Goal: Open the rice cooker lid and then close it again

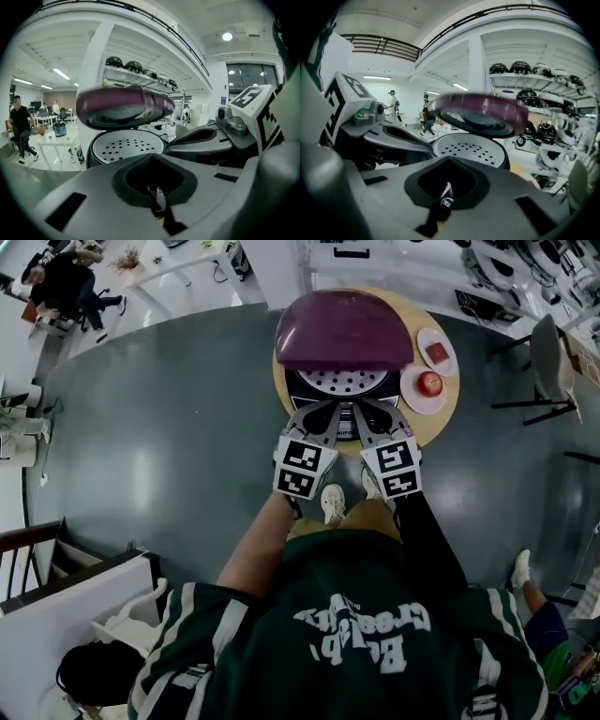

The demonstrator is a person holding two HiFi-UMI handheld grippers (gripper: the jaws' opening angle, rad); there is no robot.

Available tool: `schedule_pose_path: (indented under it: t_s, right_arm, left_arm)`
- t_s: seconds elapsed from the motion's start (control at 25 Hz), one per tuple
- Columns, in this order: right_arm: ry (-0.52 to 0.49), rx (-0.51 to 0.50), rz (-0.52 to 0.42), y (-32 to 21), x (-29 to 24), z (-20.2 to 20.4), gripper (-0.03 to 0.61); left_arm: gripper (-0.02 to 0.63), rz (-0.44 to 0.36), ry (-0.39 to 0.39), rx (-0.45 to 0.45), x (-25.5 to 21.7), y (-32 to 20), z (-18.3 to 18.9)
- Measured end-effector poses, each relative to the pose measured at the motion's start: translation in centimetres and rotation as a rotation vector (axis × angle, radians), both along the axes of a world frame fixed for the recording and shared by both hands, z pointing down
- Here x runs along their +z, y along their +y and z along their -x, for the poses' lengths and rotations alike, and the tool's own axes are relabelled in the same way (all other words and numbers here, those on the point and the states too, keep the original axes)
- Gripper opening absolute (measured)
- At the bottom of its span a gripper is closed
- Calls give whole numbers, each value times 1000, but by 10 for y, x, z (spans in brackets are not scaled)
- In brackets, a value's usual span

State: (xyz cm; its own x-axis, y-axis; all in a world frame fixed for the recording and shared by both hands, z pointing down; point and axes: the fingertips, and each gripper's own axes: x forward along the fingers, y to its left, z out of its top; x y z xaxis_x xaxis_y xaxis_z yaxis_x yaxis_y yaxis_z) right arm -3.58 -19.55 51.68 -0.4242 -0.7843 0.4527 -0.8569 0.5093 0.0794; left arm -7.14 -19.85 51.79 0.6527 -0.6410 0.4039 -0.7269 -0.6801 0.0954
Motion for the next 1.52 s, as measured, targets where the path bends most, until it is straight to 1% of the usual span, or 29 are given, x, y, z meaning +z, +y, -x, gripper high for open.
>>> schedule_pose_path:
  t_s: [0.2, 0.36, 0.52, 1.28, 1.52]
  right_arm:
    - [-5, -2, 2, -1, -1, -2, 3]
    - [-16, -7, 7, -2, 0, -3, 3]
    - [-20, -8, 8, -2, 0, -3, 3]
    - [-34, -13, 18, -6, -1, -1, 3]
    - [-42, -23, 34, -5, -2, -2, 3]
  left_arm:
    - [-3, -4, -2, -1, 0, -1, -2]
    - [-3, 21, 8, 4, 0, -2, -3]
    - [-3, 11, 9, 2, 0, -2, -3]
    - [-3, 32, 13, 7, -1, -6, -1]
    - [-3, 37, 12, 10, -2, -5, -1]
